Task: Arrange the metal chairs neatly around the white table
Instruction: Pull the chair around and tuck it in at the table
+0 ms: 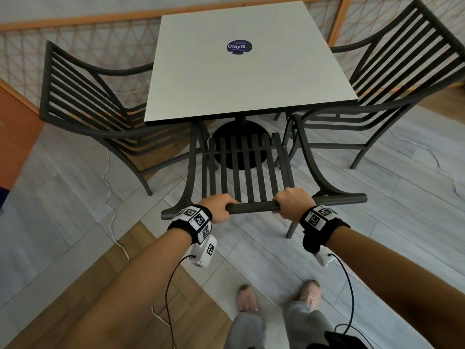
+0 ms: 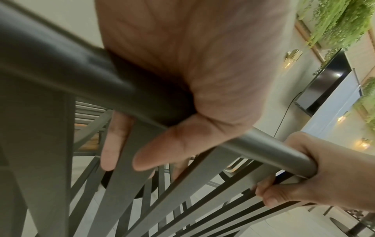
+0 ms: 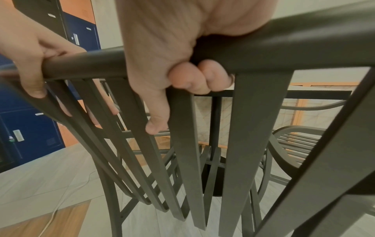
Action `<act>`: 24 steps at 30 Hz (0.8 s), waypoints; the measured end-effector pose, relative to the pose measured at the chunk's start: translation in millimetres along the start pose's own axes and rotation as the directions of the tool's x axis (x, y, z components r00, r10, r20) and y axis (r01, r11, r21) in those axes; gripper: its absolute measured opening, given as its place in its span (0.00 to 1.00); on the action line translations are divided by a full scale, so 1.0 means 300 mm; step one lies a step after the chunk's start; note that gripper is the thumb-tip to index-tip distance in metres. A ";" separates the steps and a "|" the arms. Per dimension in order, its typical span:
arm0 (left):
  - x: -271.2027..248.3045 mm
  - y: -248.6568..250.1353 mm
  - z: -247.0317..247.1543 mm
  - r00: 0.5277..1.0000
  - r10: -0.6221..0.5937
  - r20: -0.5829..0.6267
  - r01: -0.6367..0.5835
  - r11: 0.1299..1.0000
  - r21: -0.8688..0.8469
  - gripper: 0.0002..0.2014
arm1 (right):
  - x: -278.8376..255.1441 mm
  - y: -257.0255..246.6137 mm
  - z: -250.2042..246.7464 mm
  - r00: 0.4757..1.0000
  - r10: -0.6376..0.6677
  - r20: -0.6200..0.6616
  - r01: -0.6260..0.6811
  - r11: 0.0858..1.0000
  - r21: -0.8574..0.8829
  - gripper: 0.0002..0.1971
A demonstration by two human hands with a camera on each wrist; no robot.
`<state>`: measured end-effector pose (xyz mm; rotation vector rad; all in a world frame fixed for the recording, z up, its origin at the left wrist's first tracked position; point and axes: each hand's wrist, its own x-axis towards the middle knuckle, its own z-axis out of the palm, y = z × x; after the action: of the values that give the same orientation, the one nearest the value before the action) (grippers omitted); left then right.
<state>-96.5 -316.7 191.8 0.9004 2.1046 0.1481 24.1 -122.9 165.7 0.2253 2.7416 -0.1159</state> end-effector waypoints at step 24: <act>-0.187 -0.374 -0.100 0.971 -0.080 -0.225 0.006 0.950 -0.312 0.19 | 0.138 -0.258 -0.282 0.933 -0.360 -0.024 0.358 0.913 0.196 0.24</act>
<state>-157.3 -429.9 203.6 0.6721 2.2340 0.5720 -58.4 -183.7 231.6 -0.2314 2.7283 -0.4892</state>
